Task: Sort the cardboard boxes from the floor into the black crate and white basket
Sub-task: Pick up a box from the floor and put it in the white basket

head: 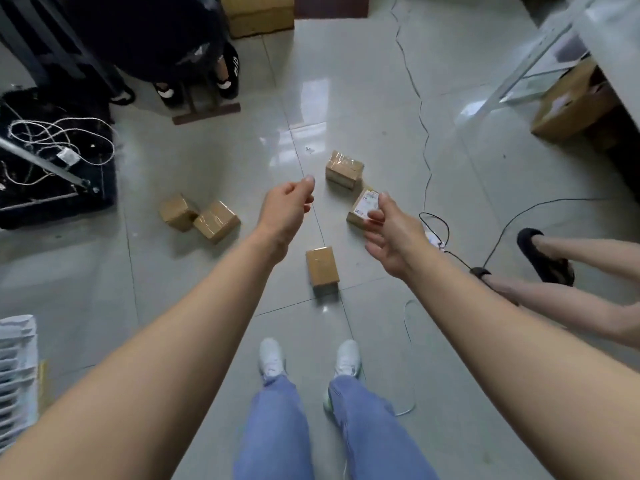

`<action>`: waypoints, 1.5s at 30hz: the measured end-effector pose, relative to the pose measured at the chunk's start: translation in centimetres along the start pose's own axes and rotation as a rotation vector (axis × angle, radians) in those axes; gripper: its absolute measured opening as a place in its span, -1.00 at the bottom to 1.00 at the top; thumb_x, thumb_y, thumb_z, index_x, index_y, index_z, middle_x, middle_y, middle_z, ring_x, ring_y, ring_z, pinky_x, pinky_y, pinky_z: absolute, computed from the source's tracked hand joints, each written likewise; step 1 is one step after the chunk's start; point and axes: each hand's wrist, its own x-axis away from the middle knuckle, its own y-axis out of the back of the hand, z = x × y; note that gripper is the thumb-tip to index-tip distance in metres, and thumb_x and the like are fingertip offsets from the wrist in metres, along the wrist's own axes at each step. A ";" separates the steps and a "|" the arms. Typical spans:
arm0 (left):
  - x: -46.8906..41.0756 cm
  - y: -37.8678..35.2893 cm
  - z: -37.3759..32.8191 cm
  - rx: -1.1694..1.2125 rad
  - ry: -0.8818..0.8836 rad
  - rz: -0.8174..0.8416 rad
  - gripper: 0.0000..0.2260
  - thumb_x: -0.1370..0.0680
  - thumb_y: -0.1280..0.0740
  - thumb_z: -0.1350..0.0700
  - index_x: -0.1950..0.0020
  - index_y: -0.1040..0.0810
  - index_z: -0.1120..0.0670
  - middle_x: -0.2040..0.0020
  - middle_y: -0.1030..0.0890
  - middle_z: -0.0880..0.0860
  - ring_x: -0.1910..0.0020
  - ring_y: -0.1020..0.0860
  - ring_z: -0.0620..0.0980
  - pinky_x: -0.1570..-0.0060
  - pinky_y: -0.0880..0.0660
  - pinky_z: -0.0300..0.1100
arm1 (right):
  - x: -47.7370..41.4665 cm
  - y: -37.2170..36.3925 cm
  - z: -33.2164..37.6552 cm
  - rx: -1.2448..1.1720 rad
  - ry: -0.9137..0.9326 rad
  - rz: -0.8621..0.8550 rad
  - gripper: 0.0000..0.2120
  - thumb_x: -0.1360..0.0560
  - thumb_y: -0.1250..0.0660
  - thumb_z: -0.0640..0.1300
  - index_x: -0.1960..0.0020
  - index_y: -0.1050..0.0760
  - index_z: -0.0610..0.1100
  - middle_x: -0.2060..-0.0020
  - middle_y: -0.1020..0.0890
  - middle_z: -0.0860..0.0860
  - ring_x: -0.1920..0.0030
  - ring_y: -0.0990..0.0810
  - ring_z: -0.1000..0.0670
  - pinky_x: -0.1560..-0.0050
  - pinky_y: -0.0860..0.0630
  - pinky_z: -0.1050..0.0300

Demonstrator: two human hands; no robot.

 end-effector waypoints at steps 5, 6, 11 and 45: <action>-7.7 -1.9 5.5 -0.186 0.065 0.078 -0.74 -0.60 -0.22 -0.06 -0.03 -0.51 0.12 0.00 -0.54 0.06 0.00 -0.50 0.00 0.02 -0.42 -0.15 | -8.6 0.9 -4.6 -0.097 -0.124 -0.078 -0.35 -0.49 -0.27 0.24 -0.38 -0.35 -0.20 -0.27 -0.49 -0.11 -0.26 -0.48 -0.07 -0.17 -0.41 0.05; -9.5 -2.2 6.7 -0.220 0.065 0.095 -0.74 -0.60 -0.22 -0.06 -0.03 -0.51 0.12 0.01 -0.54 0.06 0.01 -0.50 0.00 0.05 -0.43 -0.16 | -10.6 0.9 -5.5 -0.101 -0.131 -0.095 -0.33 -0.49 -0.27 0.24 -0.40 -0.33 -0.21 -0.30 -0.48 -0.12 -0.27 -0.48 -0.07 -0.18 -0.40 0.06; -18.5 -4.0 15.1 -0.421 0.052 0.155 -0.71 -0.60 -0.20 -0.09 -0.06 -0.50 0.12 -0.01 -0.55 0.06 0.02 -0.49 0.01 0.02 -0.40 -0.13 | -21.2 1.2 -11.4 -0.162 -0.232 -0.158 -0.39 -0.48 -0.26 0.26 -0.30 -0.39 -0.18 -0.33 -0.47 -0.10 -0.26 -0.47 -0.06 -0.25 -0.38 0.05; -32.2 -7.0 27.0 -0.205 0.447 -0.019 -0.74 -0.53 -0.24 -0.14 0.18 -0.48 0.04 0.30 -0.46 0.02 0.34 -0.41 0.02 0.04 -0.48 -0.05 | -35.6 -1.1 -16.9 -0.274 -0.262 -0.085 -0.69 -0.50 -0.24 0.24 -0.01 -0.41 0.01 -0.12 -0.60 -0.03 -0.13 -0.58 -0.02 -0.23 -0.42 0.06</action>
